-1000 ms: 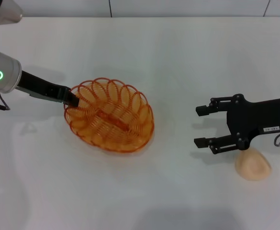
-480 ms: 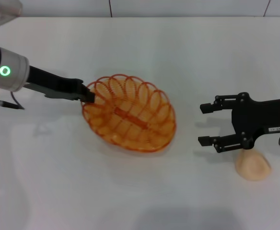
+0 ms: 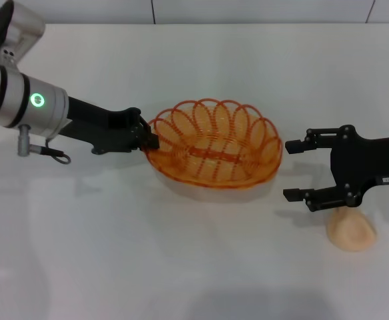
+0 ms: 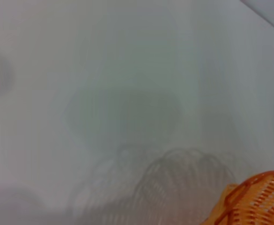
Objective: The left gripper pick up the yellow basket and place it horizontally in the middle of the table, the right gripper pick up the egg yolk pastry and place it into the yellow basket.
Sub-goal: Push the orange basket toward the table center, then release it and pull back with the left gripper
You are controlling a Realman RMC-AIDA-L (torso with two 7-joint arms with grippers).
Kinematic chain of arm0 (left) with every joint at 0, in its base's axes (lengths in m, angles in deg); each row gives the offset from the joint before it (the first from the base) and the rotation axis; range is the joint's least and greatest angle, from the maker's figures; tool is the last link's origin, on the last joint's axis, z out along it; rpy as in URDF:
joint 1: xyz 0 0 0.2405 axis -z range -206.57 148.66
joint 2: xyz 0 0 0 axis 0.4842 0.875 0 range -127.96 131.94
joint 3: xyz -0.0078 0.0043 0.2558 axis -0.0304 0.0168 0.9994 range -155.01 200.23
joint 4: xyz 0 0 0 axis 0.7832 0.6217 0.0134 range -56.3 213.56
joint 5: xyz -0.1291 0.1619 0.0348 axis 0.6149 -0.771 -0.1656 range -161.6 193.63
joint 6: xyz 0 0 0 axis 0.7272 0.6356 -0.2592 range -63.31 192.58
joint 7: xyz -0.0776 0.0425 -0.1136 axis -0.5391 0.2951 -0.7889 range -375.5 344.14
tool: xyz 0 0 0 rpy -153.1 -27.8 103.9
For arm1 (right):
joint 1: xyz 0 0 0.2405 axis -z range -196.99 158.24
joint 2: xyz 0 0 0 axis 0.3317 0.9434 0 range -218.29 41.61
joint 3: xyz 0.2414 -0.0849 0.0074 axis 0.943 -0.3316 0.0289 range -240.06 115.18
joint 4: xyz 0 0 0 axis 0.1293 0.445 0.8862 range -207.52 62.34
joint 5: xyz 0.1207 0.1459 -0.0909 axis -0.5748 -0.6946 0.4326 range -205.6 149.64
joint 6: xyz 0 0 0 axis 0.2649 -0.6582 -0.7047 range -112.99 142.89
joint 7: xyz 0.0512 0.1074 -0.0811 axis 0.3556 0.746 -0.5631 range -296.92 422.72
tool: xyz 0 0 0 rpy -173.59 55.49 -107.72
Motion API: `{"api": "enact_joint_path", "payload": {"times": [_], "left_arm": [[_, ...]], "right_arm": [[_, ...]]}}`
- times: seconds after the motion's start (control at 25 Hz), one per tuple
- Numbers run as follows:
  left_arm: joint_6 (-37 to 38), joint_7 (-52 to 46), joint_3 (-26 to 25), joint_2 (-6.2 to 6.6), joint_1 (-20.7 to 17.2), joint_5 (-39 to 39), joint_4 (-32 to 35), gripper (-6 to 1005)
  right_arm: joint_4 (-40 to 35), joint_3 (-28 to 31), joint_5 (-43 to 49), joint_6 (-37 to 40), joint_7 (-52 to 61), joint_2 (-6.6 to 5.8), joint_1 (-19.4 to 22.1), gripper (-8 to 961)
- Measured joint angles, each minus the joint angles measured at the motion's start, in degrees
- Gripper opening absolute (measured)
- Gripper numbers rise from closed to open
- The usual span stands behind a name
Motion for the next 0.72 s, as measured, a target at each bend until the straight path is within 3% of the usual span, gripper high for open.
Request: {"api": "enact_joint_path", "payload": {"times": [0.72], "left_arm": [[0.09,-6.15,2.54,0.35,-0.45,1.73,-1.71,107]], "right_arm": [[-0.99,0.0,0.03,0.39,-1.33,-0.06,0.63,767]]}}
